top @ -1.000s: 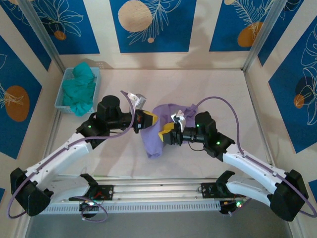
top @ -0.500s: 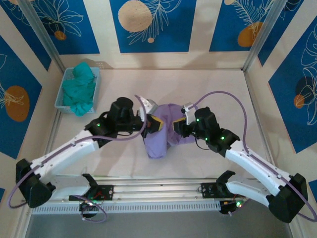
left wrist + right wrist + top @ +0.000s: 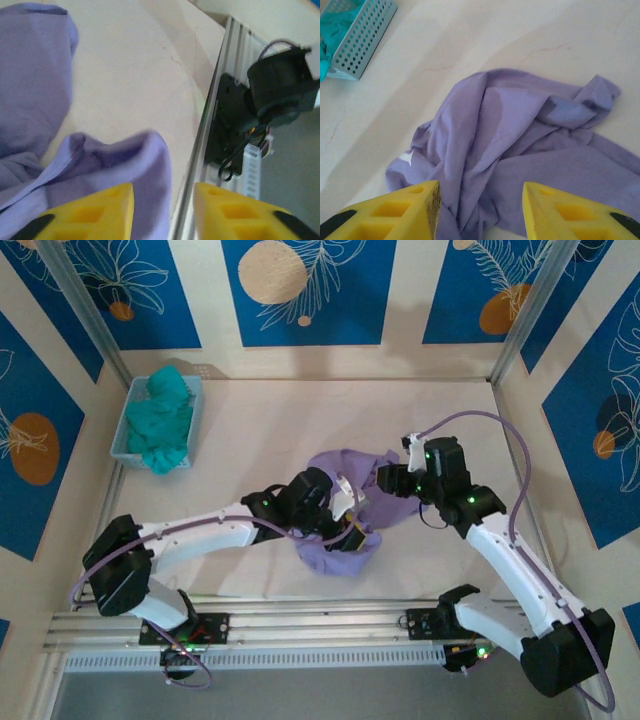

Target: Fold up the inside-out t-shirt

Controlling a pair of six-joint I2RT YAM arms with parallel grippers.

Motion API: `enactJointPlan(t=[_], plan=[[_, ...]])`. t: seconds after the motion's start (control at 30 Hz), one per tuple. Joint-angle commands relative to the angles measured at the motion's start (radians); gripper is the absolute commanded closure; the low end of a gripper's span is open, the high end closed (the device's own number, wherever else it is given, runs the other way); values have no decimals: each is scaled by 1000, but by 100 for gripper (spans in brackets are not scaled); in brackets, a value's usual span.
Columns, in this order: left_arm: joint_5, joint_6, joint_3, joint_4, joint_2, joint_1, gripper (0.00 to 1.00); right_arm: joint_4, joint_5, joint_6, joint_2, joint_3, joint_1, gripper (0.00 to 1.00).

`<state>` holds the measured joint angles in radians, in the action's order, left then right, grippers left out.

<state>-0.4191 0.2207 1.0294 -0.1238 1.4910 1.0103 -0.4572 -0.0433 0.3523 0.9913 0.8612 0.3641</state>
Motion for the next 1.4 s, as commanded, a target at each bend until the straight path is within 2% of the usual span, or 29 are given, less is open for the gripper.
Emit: enactJointPlan(t=[0.0, 0.1, 0.23, 0.4, 0.6, 0.7, 0.73, 0.83, 0.97, 1.27, 1.37], plan=[[18, -26, -59, -17, -81, -10, 50, -33, 122, 52, 41, -28, 3, 51], [89, 6, -148, -22, -157, -31, 44, -49, 182, 60, 70, -57, 40, 48], [184, 57, -204, -79, -180, -29, 43, -86, 142, 82, 104, -96, 101, 47], [267, 94, -229, -37, -116, 13, 44, -2, 110, 155, 179, -172, 116, 47], [366, 43, -151, -63, 1, 69, 46, 51, 108, 169, 296, -170, 105, 49], [376, 21, -156, -29, 18, 79, 54, 54, 108, 174, 324, -174, 101, 50], [378, 13, -160, -27, 18, 79, 59, 55, 110, 174, 326, -177, 100, 50], [413, -25, -182, -42, -15, 76, 81, 51, 112, 174, 339, -186, 92, 52], [429, -74, -258, -46, -118, 65, 95, 64, 122, 175, 358, -194, 90, 52], [455, -78, -352, -48, -244, 42, 100, 98, 149, 182, 421, -206, 123, 53], [437, -68, -378, -29, -262, 35, 100, 138, 190, 200, 425, -222, 126, 58]])
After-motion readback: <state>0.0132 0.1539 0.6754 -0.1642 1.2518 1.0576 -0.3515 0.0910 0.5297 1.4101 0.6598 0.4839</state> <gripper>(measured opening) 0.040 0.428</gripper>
